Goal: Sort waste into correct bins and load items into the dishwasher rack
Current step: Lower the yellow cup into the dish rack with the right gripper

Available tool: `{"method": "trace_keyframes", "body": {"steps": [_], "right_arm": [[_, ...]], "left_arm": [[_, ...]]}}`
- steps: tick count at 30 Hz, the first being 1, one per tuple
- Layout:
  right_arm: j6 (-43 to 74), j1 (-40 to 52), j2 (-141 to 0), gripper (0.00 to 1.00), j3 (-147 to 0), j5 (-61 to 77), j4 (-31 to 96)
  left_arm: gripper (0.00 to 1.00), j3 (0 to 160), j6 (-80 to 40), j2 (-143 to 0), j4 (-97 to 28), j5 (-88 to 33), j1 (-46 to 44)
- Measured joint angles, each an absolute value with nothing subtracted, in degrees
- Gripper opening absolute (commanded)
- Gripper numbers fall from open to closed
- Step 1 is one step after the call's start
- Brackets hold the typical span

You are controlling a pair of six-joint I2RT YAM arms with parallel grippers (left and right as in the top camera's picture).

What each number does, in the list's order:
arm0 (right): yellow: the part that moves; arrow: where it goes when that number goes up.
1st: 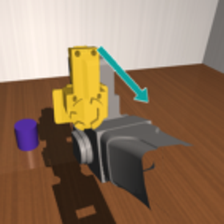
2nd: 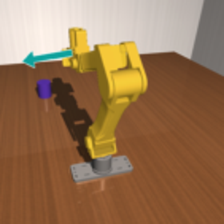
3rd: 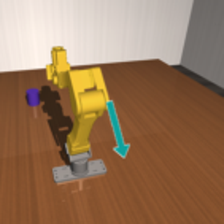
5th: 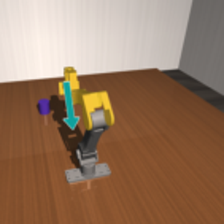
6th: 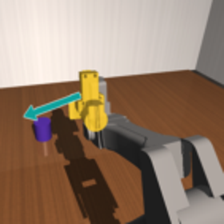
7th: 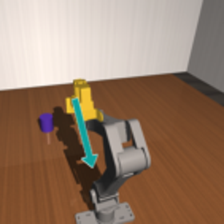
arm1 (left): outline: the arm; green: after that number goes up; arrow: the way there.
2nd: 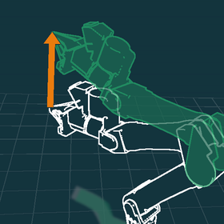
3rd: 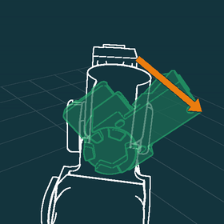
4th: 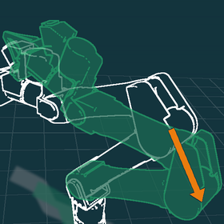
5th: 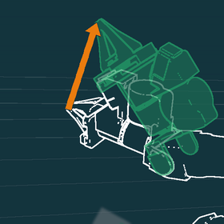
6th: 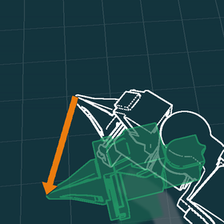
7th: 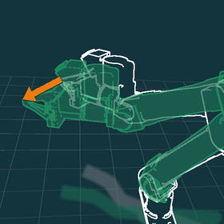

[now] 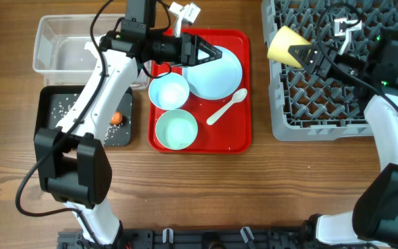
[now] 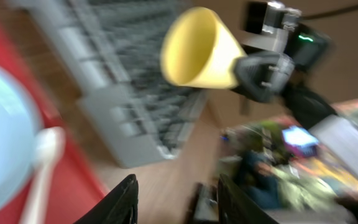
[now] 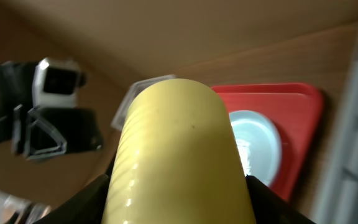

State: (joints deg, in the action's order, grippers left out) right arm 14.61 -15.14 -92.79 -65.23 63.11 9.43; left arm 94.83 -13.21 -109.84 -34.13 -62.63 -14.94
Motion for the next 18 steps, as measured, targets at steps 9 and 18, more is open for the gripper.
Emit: {"method": "trace_keyframes", "body": {"steps": [9,18], "right_arm": [[8.84,-15.92,-85.34,0.63,-78.30,32.38,45.08],[6.72,-15.92,-83.77,0.63,-85.65,7.57,67.96]], "left_arm": [[0.46,94.83,-13.21,-109.84,-41.19,-35.79,-14.94],[0.47,94.83,-13.19,-109.84,-42.28,-28.29,-14.94]]}}
